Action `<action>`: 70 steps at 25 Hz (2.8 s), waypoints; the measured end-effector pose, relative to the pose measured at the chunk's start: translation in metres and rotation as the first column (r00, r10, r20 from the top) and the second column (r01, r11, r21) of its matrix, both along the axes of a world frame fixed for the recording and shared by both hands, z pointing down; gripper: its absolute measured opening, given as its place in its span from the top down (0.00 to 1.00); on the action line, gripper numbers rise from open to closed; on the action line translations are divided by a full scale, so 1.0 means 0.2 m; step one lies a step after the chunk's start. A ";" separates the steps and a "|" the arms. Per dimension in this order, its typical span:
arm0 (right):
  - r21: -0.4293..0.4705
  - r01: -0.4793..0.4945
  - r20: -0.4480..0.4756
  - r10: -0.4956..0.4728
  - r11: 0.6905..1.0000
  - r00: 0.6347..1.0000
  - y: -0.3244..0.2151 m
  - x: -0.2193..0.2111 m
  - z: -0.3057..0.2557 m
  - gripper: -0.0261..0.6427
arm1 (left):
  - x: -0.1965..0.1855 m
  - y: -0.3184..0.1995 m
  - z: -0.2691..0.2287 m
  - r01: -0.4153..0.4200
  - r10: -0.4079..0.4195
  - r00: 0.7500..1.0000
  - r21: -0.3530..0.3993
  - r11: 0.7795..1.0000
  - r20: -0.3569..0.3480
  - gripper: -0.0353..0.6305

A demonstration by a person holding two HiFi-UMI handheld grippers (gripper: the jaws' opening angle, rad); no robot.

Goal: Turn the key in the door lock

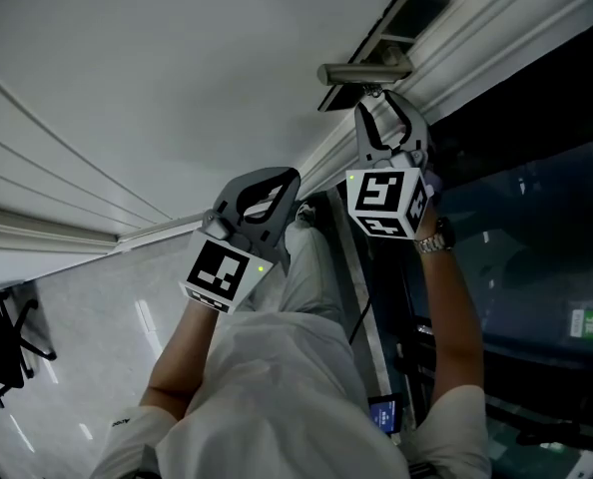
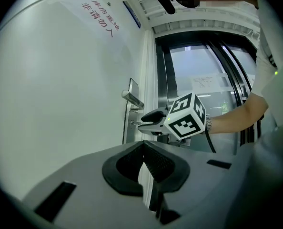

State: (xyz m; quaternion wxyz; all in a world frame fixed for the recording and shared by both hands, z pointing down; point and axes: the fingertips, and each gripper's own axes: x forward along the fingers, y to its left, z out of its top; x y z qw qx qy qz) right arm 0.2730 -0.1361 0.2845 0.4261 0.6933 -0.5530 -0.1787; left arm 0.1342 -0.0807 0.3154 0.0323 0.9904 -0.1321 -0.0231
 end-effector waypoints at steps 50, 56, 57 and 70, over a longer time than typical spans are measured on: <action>0.157 -0.185 0.731 0.011 0.970 0.682 -0.11 0.11 -0.04 0.94 | -0.07 -0.10 0.04 0.057 -0.056 0.998 -0.033 0.998 0.010 0.94; 0.162 -0.234 0.904 -0.049 0.959 0.424 -0.10 0.14 -0.03 0.94 | -0.07 -0.09 0.05 0.064 -0.063 0.998 -0.039 0.997 0.016 0.94; 0.163 -0.243 0.922 -0.060 0.956 0.383 -0.10 0.15 -0.03 0.94 | -0.07 -0.09 0.05 0.064 -0.064 0.998 -0.040 0.997 0.017 0.94; 0.160 -0.318 0.972 -0.205 0.935 -0.113 -0.09 0.17 -0.01 0.94 | -0.05 -0.05 0.05 0.069 -0.068 0.997 -0.035 0.997 0.022 0.94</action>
